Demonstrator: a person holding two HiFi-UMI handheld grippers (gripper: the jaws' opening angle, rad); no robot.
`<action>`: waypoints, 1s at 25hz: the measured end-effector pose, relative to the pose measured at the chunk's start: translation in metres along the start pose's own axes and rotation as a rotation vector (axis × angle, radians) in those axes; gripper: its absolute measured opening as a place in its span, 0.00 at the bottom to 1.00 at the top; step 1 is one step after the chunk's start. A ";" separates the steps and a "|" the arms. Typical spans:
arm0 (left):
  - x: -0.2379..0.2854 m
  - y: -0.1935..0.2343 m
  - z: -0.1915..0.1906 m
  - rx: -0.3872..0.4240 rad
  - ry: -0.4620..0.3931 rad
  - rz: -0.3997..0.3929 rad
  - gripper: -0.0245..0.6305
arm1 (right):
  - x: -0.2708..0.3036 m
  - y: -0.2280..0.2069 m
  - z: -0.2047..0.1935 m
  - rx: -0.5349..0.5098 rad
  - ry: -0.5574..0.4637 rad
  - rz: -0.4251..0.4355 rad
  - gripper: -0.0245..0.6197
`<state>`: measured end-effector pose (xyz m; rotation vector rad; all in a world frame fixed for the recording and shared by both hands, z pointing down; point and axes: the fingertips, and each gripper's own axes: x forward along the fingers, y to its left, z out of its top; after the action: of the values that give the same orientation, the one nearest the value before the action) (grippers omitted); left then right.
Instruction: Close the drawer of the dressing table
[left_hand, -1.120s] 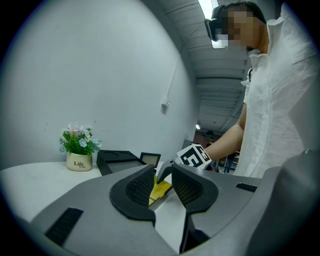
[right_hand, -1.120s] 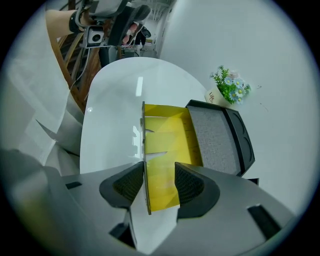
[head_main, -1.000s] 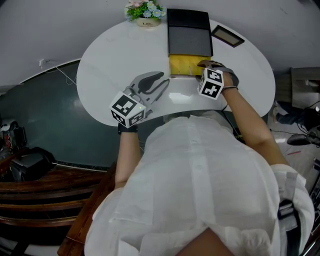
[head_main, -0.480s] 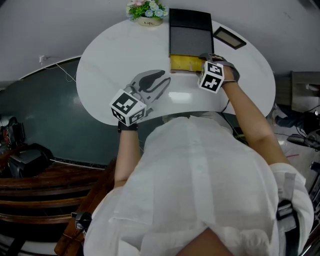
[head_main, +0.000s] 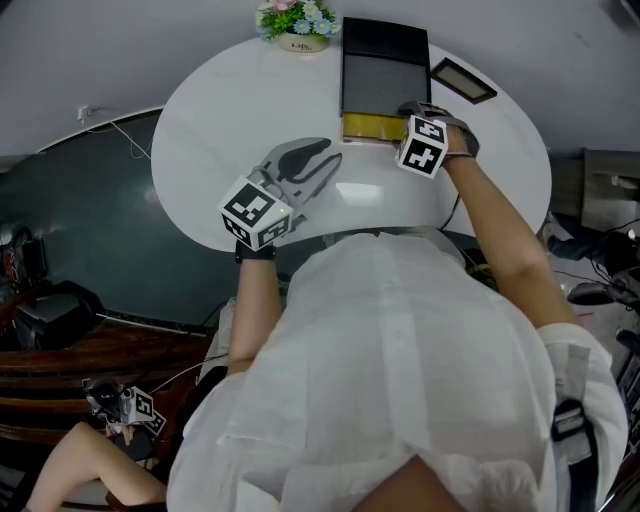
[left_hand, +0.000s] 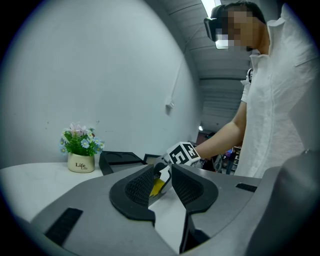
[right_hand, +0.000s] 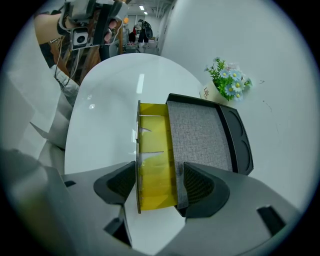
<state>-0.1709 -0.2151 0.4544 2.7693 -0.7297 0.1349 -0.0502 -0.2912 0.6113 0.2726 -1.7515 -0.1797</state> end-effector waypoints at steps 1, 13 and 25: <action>0.000 0.002 0.000 -0.002 -0.001 0.002 0.20 | 0.001 -0.001 0.000 0.000 0.003 0.005 0.46; 0.012 0.022 0.001 -0.022 -0.010 0.006 0.20 | 0.008 -0.014 -0.001 0.012 -0.006 0.074 0.47; 0.019 0.028 -0.001 -0.034 -0.001 -0.004 0.20 | 0.010 -0.021 -0.006 0.006 0.012 0.022 0.37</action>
<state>-0.1687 -0.2472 0.4649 2.7387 -0.7202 0.1197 -0.0442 -0.3144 0.6167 0.2580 -1.7424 -0.1562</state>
